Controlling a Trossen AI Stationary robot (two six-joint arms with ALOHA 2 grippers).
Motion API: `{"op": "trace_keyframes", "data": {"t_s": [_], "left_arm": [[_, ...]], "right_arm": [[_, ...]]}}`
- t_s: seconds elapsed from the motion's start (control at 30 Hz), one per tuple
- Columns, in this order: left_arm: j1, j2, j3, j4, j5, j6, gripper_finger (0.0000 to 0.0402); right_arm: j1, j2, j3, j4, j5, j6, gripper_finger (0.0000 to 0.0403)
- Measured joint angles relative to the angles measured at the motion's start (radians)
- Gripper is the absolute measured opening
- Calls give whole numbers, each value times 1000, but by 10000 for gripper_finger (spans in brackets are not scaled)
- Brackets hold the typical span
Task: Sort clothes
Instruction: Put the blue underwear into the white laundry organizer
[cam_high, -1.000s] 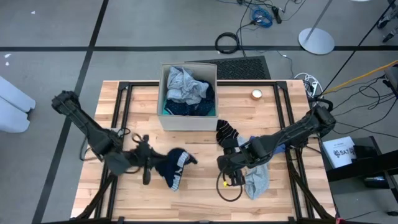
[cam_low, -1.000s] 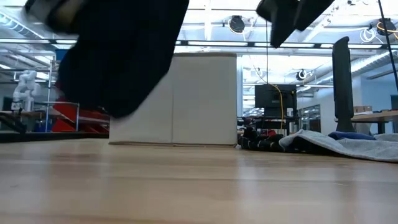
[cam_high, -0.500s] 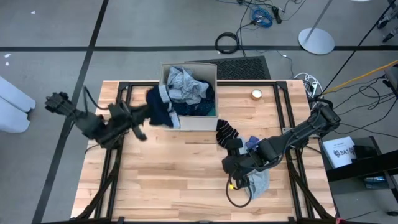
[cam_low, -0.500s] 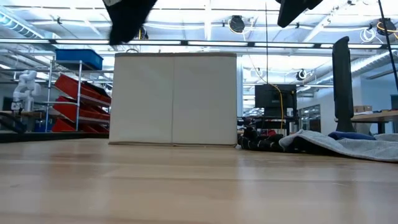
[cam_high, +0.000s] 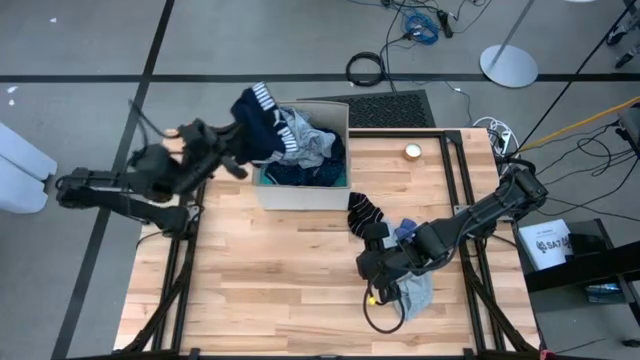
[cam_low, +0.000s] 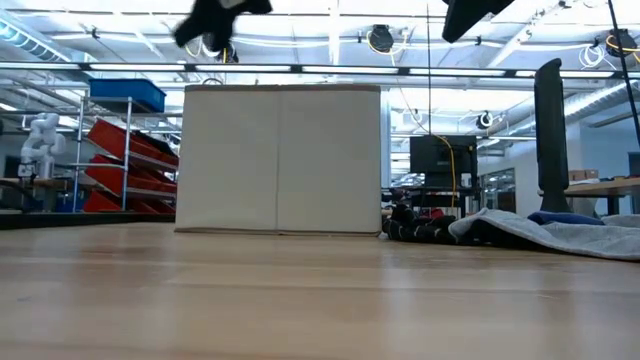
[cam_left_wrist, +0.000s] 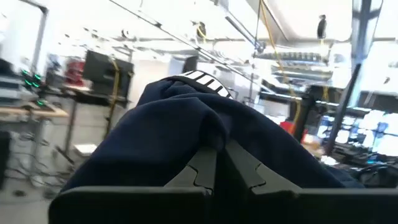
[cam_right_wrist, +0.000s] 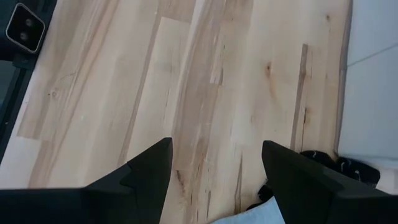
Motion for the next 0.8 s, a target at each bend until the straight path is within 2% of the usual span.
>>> {"op": "trace_keyframes", "data": {"t_s": [0.2, 0.43, 0.57, 0.8], "left_arm": [[195, 126, 51, -100, 261, -243, 15], [340, 255, 51, -107, 487, -421, 15], [383, 292, 53, -243, 520, -424, 15], [436, 296, 53, -731, 493, -409, 15]], "right_arm": [[-1, 0, 0, 14, 0, -30, 235], [-1, 0, 0, 8, 0, -48, 235], [-1, 0, 0, 7, 0, -49, 235], [-1, 0, 0, 6, -1, -62, 235]]}}
